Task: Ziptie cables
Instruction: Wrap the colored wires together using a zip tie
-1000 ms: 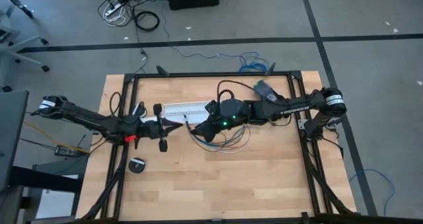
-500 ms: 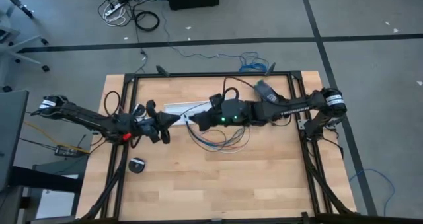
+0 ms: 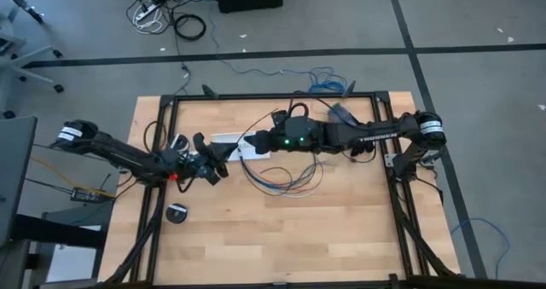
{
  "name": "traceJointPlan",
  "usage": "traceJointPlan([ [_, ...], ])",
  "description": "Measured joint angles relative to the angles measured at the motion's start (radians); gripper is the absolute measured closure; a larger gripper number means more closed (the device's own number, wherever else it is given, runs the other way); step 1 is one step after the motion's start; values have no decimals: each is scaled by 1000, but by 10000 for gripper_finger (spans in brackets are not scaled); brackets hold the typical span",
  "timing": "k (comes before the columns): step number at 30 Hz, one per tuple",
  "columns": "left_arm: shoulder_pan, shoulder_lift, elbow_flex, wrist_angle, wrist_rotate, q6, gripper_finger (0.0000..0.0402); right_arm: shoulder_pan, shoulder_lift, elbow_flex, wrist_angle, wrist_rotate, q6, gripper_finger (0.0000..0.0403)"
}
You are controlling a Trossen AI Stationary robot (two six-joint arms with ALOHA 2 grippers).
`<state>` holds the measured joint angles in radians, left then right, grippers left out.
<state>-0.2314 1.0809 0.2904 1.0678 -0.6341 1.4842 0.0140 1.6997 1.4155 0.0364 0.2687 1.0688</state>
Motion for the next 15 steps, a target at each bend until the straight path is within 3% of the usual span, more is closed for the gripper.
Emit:
traceJointPlan([
  [6, 0, 128, 46, 157, -72, 133, 401, -8, 0, 0, -1, -11, -14, 223],
  [15, 0, 244, 124, 170, -75, 192, 401, -8, 0, 0, -10, -11, -63, 233],
])
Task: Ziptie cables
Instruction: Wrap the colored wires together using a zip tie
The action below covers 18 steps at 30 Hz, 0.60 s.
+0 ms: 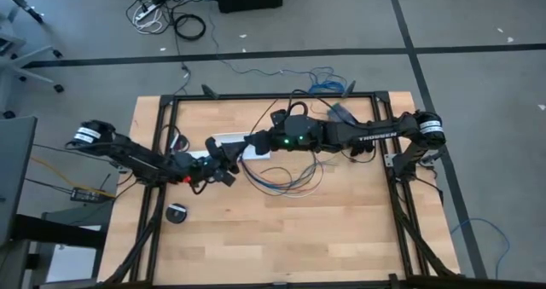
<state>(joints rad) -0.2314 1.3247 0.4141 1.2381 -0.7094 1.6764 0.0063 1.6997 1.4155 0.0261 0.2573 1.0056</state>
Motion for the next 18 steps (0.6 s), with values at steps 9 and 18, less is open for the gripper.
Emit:
traceJointPlan([
  [9, 0, 7, 10, 0, -32, 24, 401, -3, 0, 0, -46, -5, -26, 270],
  [18, 0, 7, 10, -2, -34, 16, 401, -25, 0, 0, -44, -19, -76, 301],
])
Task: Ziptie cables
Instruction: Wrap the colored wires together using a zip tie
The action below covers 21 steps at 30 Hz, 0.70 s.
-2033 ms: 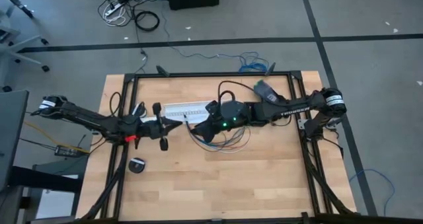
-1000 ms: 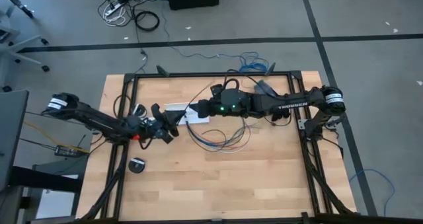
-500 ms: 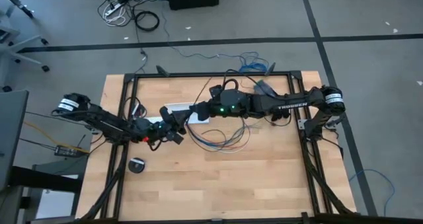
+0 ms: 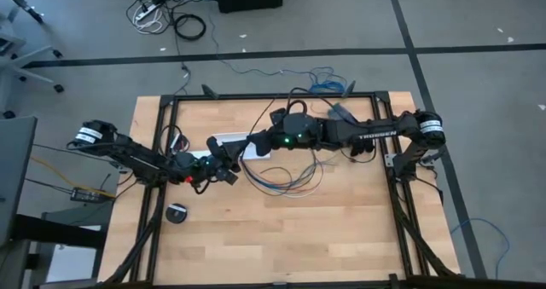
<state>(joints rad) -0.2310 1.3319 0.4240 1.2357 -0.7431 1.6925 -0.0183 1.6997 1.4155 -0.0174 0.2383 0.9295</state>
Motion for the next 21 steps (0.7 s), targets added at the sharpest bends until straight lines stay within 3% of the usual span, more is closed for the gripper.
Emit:
traceJointPlan([
  [21, 2, 0, -1, -74, 3, -81, 401, -11, 0, 0, 37, -4, -26, 304],
])
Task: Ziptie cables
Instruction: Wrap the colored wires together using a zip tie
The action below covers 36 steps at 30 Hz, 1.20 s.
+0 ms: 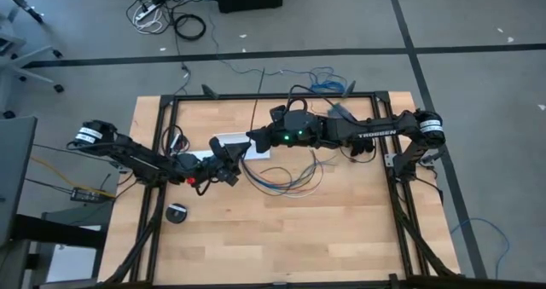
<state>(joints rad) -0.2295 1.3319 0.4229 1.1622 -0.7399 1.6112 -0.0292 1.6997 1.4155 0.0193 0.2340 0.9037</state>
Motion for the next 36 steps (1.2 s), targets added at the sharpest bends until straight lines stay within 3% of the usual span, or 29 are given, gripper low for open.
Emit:
traceJointPlan([
  [9, 0, 0, 0, 0, 0, 0, 401, 0, 0, 0, -16, 0, -32, 332],
  [16, 0, 0, 0, 0, 0, 0, 402, 0, 0, 0, -15, 1, -102, 397],
  [29, 0, 0, 0, -6, 19, -72, 400, 1, 0, 0, -29, 9, -165, 402],
  [36, 0, 0, 0, -26, 19, -104, 367, 9, 0, 0, -33, 8, -165, 402],
])
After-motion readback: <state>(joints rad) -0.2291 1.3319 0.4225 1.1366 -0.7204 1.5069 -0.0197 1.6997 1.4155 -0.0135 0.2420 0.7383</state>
